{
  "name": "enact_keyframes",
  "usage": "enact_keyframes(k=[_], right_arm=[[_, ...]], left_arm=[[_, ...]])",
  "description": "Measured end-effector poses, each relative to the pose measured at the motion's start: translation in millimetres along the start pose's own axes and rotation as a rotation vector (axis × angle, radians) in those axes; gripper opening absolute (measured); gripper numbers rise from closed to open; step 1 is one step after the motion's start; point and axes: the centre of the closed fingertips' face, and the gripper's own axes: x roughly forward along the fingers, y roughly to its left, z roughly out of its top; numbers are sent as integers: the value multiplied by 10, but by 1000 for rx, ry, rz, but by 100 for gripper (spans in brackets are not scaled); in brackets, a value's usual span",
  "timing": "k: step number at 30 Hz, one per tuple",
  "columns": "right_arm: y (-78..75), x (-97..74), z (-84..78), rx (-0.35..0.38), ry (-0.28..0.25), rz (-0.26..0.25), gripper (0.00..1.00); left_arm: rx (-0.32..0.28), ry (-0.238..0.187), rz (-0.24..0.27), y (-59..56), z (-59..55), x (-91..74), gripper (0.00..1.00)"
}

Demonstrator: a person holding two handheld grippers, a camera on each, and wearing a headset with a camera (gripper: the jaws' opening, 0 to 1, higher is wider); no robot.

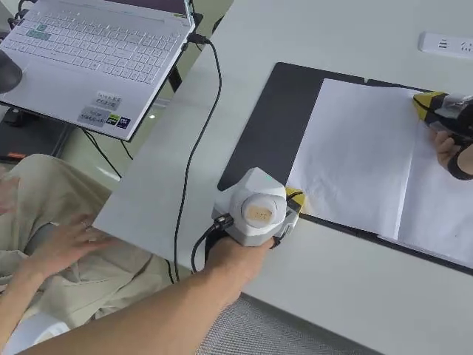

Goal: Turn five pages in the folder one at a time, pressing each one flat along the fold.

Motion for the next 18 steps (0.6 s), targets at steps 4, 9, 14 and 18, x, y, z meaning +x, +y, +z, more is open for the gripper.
enact_keyframes(k=[4, 9, 14, 18], right_arm=[[-30, -80, -92, -21, 39, -11, 0], [-95, -159, -165, -32, 89, -15, 0], [-134, -279, -317, -41, 135, -18, 0], [-129, -427, -529, -60, 175, -23, 0]], left_arm=[[1, 1, -1, -1, 1, 0, 0], [4, 1, 0, 0, 2, -3, 0], [5, 0, 0, 1, 2, -5, 0], [6, 0, 1, 4, 1, -3, 0]])
